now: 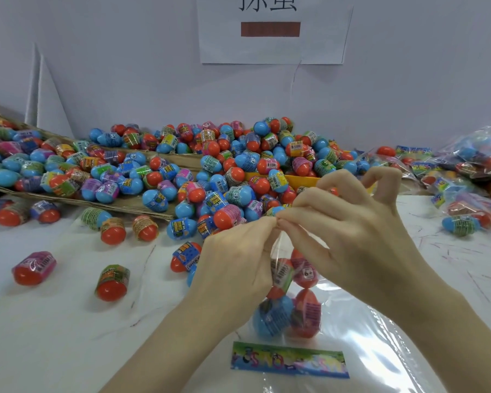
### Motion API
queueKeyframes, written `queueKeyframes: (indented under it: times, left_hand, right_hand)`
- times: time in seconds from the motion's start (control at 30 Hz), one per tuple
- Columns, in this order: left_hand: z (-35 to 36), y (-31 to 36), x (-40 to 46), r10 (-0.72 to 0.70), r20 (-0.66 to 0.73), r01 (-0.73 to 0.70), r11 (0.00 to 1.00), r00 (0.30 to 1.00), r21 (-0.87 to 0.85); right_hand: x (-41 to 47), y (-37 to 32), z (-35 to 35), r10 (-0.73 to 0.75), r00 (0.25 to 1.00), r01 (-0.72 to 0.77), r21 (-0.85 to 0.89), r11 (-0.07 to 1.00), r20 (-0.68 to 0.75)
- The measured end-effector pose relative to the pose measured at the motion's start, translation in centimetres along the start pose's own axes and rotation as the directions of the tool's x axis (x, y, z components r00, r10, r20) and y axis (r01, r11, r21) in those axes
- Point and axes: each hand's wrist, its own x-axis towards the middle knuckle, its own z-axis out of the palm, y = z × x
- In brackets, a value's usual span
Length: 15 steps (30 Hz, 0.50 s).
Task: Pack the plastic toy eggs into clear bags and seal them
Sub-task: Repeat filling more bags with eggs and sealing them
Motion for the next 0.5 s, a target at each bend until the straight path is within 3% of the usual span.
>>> queueKeyframes:
  times: [0.23, 0.5]
  left_hand:
    - [0.01, -0.03, 0.04, 0.006, -0.023, -0.005, 1.0, 1.0, 0.019]
    - [0.01, 0.12, -0.04, 0.05, -0.057, -0.05, 0.999, 0.997, 0.014]
  right_hand:
    - [0.07, -0.3, 0.35, -0.047, 0.999, 0.046, -0.09, 0.995, -0.014]
    - [0.1, -0.56, 0.94, 0.044, 0.997, -0.046, -0.038, 0.998, -0.06]
